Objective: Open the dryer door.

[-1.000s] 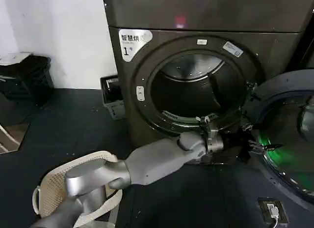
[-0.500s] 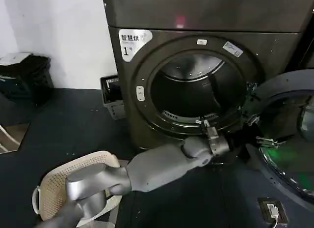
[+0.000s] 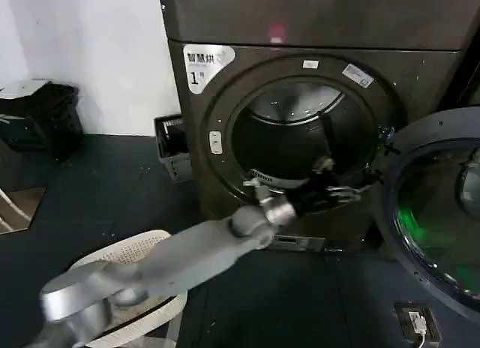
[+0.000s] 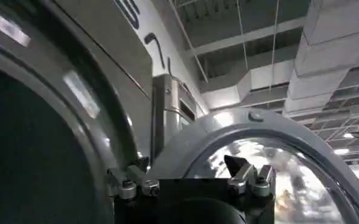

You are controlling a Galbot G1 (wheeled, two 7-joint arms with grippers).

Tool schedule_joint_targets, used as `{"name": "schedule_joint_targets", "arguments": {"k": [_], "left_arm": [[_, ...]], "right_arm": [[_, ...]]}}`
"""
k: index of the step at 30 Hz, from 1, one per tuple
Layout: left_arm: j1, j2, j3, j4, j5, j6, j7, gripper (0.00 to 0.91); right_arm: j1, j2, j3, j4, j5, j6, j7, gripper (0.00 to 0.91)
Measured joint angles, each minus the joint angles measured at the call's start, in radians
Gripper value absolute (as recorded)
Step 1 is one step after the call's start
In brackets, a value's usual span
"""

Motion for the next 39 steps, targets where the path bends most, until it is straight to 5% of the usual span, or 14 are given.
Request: {"name": "schedule_joint_targets", "arguments": {"k": [16,30,39], "left_arm": [[0.078,0.457,-0.129,-0.324,-0.006,0.114,-0.027,0.907],[0.225,0.835,-0.281,-0.461,0.042,0.225,0.051,0.907],[0.415,1.076,-0.382,-0.465,0.221,0.257,0.159,0.907]], "right_arm": [[0.013,-0.005,0.023,0.01,-0.029,0.005,0.001,0.907],[0.045,-0.004,-0.022,0.02,-0.047,0.005,0.0,0.907],[0.072,-0.015,-0.049,0.012,-0.083,0.018,-0.002,0.907]]}}
